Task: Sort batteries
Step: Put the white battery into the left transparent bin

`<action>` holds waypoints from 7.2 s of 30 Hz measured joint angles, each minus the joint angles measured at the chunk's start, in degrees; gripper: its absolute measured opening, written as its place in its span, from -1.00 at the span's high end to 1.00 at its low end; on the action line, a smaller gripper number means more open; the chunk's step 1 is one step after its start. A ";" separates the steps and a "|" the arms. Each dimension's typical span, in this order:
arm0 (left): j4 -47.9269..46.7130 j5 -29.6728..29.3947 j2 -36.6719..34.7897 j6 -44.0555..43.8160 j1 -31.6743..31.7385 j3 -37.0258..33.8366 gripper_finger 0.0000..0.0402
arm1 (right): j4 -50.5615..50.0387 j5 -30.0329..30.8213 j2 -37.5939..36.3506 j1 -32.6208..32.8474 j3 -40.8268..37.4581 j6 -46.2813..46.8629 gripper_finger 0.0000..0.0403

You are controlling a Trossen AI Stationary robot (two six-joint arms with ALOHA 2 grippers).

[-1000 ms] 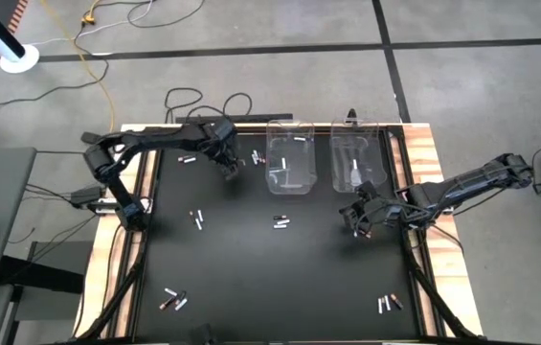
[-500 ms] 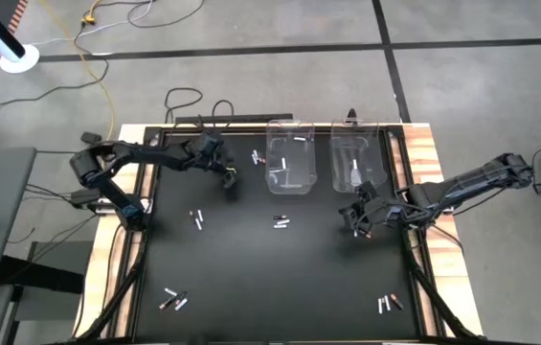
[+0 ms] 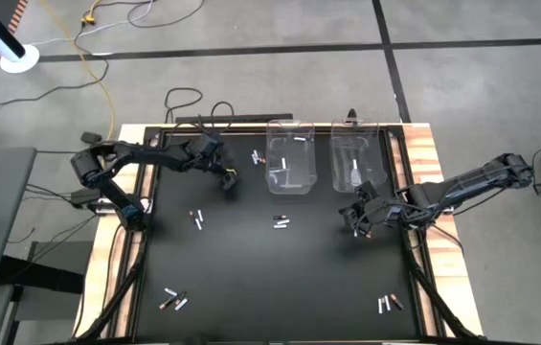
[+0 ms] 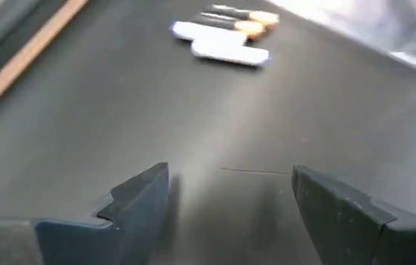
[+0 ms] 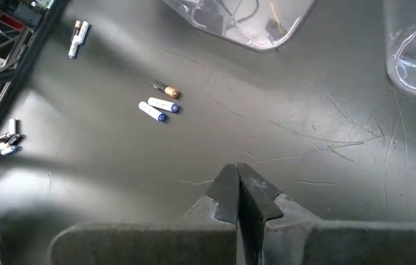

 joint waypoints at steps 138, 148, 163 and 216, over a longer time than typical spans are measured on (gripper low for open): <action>25.85 -4.69 17.75 4.15 -4.59 4.97 -0.64 | -3.38 -0.09 0.00 0.63 0.00 -1.65 0.91; 16.75 -4.32 17.70 1.59 -4.41 9.44 -0.64 | -3.24 -0.11 0.00 0.63 0.00 -0.84 0.91; 14.14 -3.00 17.66 3.22 -4.08 10.08 -0.46 | -2.87 -0.11 0.00 0.63 0.00 -0.68 0.91; -0.81 -3.38 3.89 -2.06 -4.02 9.88 -0.04 | -2.57 -0.11 -0.02 0.70 0.00 -1.95 0.91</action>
